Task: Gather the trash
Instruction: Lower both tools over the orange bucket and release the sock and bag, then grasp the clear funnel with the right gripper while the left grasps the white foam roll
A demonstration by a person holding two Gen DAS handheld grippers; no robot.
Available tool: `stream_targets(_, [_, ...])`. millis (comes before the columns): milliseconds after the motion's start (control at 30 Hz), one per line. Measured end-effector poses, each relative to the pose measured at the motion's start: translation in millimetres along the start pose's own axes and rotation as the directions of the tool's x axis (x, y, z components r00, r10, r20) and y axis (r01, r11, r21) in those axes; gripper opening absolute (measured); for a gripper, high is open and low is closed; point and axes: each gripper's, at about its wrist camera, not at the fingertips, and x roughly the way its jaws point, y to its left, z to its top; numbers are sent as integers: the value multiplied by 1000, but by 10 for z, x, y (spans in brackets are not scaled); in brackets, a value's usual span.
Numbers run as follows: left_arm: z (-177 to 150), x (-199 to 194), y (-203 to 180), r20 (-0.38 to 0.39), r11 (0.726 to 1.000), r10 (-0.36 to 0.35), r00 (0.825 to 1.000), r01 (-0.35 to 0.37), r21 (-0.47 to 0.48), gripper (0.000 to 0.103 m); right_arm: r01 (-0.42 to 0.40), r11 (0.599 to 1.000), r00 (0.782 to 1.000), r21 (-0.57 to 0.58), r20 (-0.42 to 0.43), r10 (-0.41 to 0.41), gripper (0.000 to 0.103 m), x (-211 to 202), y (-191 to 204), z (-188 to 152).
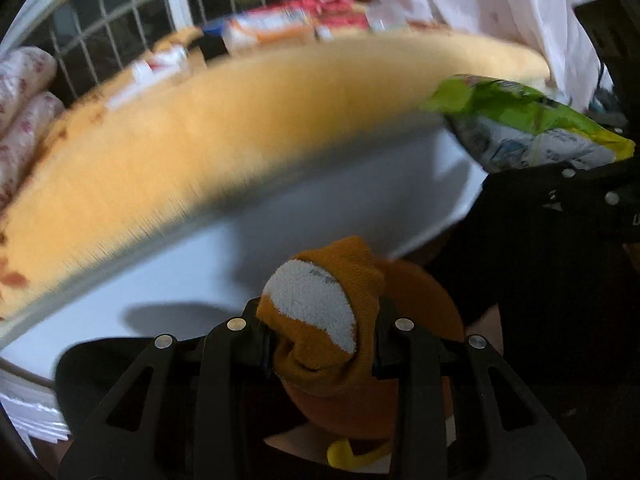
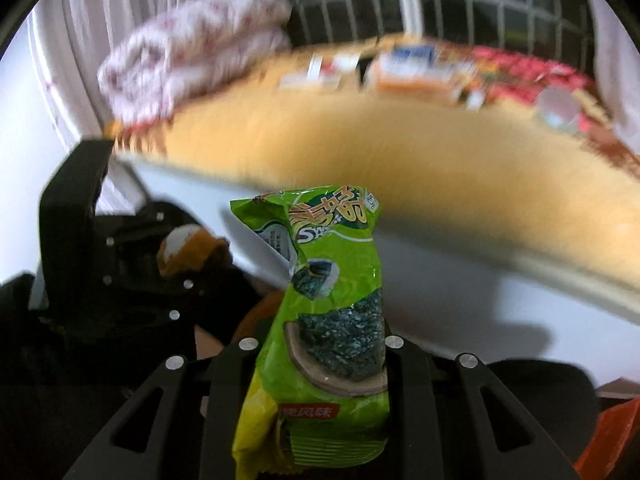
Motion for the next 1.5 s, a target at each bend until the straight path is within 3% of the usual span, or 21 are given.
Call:
stream_targets(133, [-128,260,87,-83,999,-38,996,36,-26,32,-26,1000,991,14,-133,28,25,416,27,-100])
stream_targets(300, [-240,529,220,-175,996,-72,982,62,-62,32,-52,998,961,23,-272,56,25,859,36,-238])
stream_targets(467, [-282,668,316,-217,994,-93,972,77,-81,32,-71,997,937,29,-340,77,26,1087,44,-294])
stream_targets(500, [-287,681,327,-223,993,-97,970,81,-81,34,-76,997,934,27,-349,81,32,1119,43,-298])
stream_targets(533, [-291,690,338,-229,994,-91,969,75,-79,37,-80,996,929,26,-360,84,44,1152,39,-298])
stream_targets(600, [-266,721,340,-239,995,-72,968,55,-78,70,-65,998,928,23,-366,69,63,1195,31,-302])
stream_targets(633, [-263,712,364,-233,996,-62,970,44,-79,75,-56,998,931,20,-360,60,63,1200,24,-307])
stream_targets(900, [-275,658,432,-235,993,-75,969,51,-108,75,-19,998,936,58,-351,38,63,1128,-108,-332])
stream_targets(1067, [-286,630,440,-212,992,-61,975,36,-119,75,8,997,954,80,-301,17,61,909,-141,-270])
stream_targets(1200, [-156,511,387,-142,991,-45,989,26,-134,75,-25,995,983,100,-179,42,60,385,-177,-73])
stream_targets(1300, [-35,275,464,-78,985,-59,995,45,-167,80,-13,996,999,93,-31,16,60,-118,-280,196])
stream_targets(1400, [118,-22,508,12,981,-42,999,43,-190,81,42,992,996,121,68,-50,60,-429,-577,470])
stream_targets(1500, [301,-284,552,96,979,16,995,4,-204,81,144,975,973,167,155,-170,60,-625,-901,797])
